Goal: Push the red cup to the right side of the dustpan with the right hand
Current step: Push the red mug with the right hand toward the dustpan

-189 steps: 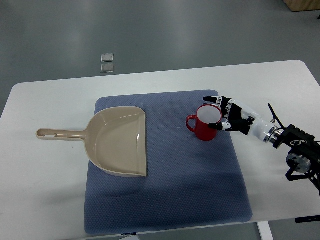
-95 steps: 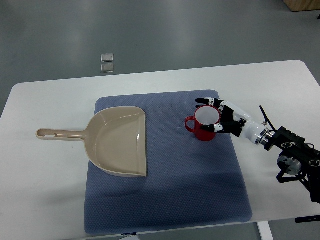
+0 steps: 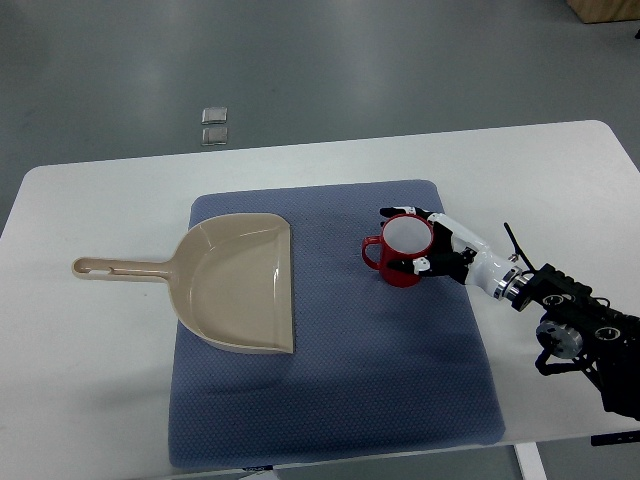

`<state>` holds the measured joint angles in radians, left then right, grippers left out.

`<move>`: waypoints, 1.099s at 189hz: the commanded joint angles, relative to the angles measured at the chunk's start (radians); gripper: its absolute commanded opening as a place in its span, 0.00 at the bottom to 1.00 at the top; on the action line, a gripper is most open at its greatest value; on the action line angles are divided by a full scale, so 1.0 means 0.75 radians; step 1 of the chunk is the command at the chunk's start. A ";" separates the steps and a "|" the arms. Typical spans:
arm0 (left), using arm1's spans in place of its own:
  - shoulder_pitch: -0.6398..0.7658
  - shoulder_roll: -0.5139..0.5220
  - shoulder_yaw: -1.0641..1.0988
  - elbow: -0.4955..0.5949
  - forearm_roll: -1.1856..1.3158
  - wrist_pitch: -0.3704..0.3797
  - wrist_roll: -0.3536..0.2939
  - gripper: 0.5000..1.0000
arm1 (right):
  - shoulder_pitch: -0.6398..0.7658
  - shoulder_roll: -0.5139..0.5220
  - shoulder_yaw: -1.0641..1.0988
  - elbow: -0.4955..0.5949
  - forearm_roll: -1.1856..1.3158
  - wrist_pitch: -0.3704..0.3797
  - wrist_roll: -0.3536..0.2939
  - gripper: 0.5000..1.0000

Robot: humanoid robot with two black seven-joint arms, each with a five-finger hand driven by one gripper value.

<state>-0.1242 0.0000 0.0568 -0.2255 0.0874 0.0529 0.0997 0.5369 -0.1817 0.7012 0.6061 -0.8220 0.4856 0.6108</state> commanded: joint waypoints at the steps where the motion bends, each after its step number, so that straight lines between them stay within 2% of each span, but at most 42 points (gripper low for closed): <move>1: 0.000 0.000 0.000 0.000 0.000 -0.001 0.000 1.00 | 0.000 0.015 0.000 -0.002 0.000 -0.003 0.000 0.87; 101: 0.000 0.000 0.000 0.000 0.000 -0.001 0.000 1.00 | 0.000 0.120 -0.023 -0.002 -0.004 -0.142 0.000 0.86; 208: 0.000 0.000 0.000 0.000 0.000 0.001 0.000 1.00 | 0.004 0.214 -0.027 0.010 -0.006 -0.181 0.000 0.86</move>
<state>-0.1243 0.0000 0.0568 -0.2255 0.0874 0.0535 0.0997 0.5397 -0.0321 0.6826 0.6129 -0.8264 0.3502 0.6108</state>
